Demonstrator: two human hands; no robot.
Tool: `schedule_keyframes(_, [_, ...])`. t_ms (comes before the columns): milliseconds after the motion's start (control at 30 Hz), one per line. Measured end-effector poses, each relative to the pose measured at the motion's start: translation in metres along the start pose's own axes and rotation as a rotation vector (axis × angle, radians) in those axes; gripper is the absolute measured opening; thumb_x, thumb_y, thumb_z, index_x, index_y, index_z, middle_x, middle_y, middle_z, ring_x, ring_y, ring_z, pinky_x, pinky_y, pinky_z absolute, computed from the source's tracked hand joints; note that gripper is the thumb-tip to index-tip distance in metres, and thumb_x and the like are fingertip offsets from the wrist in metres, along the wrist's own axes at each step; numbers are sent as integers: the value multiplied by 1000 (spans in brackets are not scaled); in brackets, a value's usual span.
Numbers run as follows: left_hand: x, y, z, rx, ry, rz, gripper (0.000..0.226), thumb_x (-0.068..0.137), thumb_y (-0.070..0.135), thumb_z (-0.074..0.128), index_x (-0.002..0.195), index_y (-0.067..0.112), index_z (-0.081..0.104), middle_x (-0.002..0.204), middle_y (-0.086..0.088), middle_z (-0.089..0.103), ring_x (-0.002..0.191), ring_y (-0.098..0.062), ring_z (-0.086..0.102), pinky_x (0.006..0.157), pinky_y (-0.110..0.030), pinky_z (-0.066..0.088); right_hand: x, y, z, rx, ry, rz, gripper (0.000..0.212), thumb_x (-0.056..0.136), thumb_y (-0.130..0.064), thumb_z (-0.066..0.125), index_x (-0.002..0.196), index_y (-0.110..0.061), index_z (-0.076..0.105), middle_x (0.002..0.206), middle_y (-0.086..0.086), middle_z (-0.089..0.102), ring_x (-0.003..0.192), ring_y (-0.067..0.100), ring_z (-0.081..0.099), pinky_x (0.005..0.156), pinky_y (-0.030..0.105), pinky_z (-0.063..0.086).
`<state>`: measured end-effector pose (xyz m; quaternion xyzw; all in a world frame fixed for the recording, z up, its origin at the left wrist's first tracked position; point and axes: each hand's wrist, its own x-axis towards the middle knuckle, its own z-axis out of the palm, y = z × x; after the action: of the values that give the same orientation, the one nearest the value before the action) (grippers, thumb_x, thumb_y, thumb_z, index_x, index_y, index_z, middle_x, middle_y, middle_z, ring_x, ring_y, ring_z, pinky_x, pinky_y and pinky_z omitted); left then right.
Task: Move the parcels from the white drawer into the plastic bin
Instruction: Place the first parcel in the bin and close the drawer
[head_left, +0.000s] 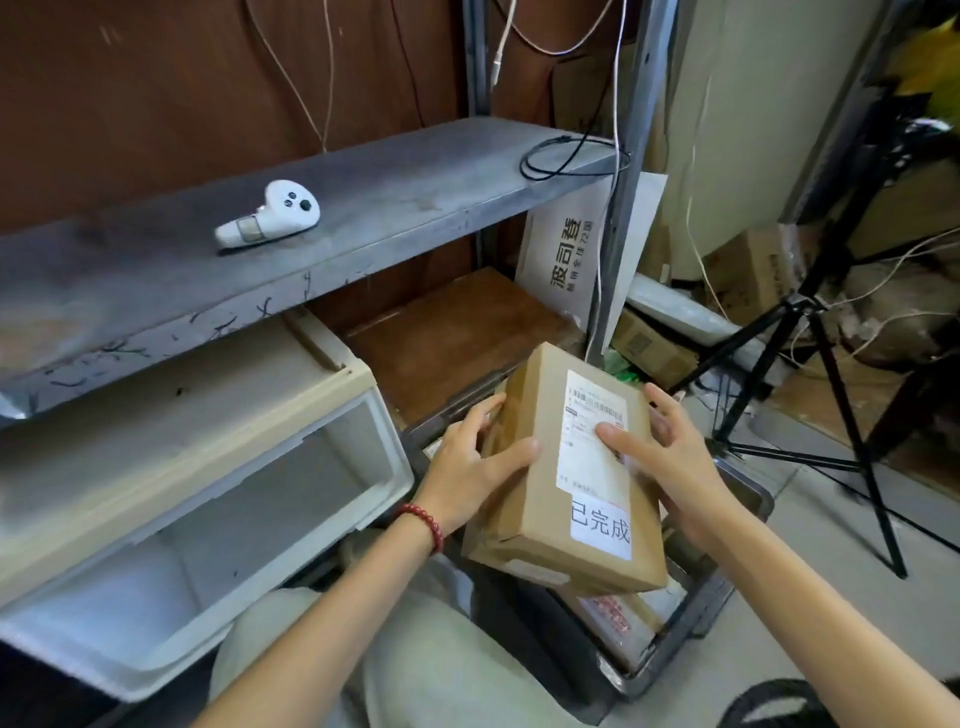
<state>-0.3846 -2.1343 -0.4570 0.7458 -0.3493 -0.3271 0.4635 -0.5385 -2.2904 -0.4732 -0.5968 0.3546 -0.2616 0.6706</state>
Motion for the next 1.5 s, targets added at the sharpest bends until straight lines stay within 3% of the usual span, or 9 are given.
schedule_keyframes(100, [23, -7, 24, -161, -8, -21, 80, 58, 72, 58, 129, 51, 29, 124, 14, 46, 111, -6, 50, 94, -36, 47, 6, 15, -14, -18, 29, 96, 87, 74, -35, 79, 146, -29, 29, 123, -5, 63, 90, 18, 72, 65, 32, 59])
schedule_keyframes(267, [49, -26, 68, -281, -53, -82, 80, 71, 54, 65, 140, 44, 24, 136, 4, 45, 121, -17, 50, 100, -45, 46, 20, 33, -43, -87, 45, 162, 62, 85, -37, 69, 138, -31, 37, 111, -7, 63, 84, 11, 70, 58, 23, 54])
schedule_keyframes(467, [72, -51, 115, -355, -80, -230, 86, 90, 21, 64, 149, 40, 5, 145, -3, 39, 111, -15, 49, 80, -41, 56, 54, 50, -77, -447, 68, 41, 54, 86, -37, 69, 135, -28, 46, 119, -11, 54, 108, 9, 54, 74, 21, 42])
schedule_keyframes(567, [80, -64, 134, -374, -54, -295, 101, 85, 19, 69, 145, 50, -6, 145, -10, 40, 119, -27, 52, 68, -36, 59, 73, 58, -90, -588, 14, -16, 50, 89, -34, 66, 135, -24, 47, 123, -10, 54, 111, 10, 52, 84, 24, 40])
schedule_keyframes(667, [84, -78, 145, -324, -8, -331, 104, 78, 30, 76, 143, 52, -2, 135, -15, 51, 114, -29, 58, 67, -35, 60, 87, 68, -103, -708, -60, -5, 45, 91, -32, 64, 133, -24, 50, 119, -12, 55, 108, 10, 55, 79, 20, 40])
schedule_keyframes(800, [89, -87, 149, -160, 37, -302, 81, 78, 41, 73, 140, 37, 22, 118, -9, 63, 104, -24, 62, 84, -45, 56, 97, 90, -115, -734, -81, 22, 41, 91, -24, 64, 130, -21, 54, 123, -8, 58, 110, 8, 54, 97, 27, 43])
schedule_keyframes(1067, [100, -101, 136, 392, 95, -217, 53, 82, 47, 67, 123, 20, 47, 131, -3, 40, 115, -22, 47, 91, -35, 45, 110, 118, -93, -883, -140, 108, 45, 91, -34, 62, 135, -27, 54, 131, -6, 60, 119, 16, 56, 102, 34, 42])
schedule_keyframes(1233, [91, -116, 126, 680, 7, -82, 63, 85, 50, 60, 137, 30, 31, 131, -1, 50, 115, -21, 51, 91, -41, 46, 114, 127, -79, -987, -135, 64, 44, 91, -39, 60, 134, -29, 54, 123, 3, 57, 106, 16, 53, 83, 32, 42])
schedule_keyframes(1500, [93, -107, 117, 1065, -196, -34, 76, 86, 59, 49, 148, 34, 12, 149, -7, 33, 137, -30, 29, 108, -54, 24, 109, 120, -73, -1045, -84, 158, 48, 92, -44, 58, 136, -26, 49, 130, 1, 56, 113, 21, 56, 91, 40, 50])
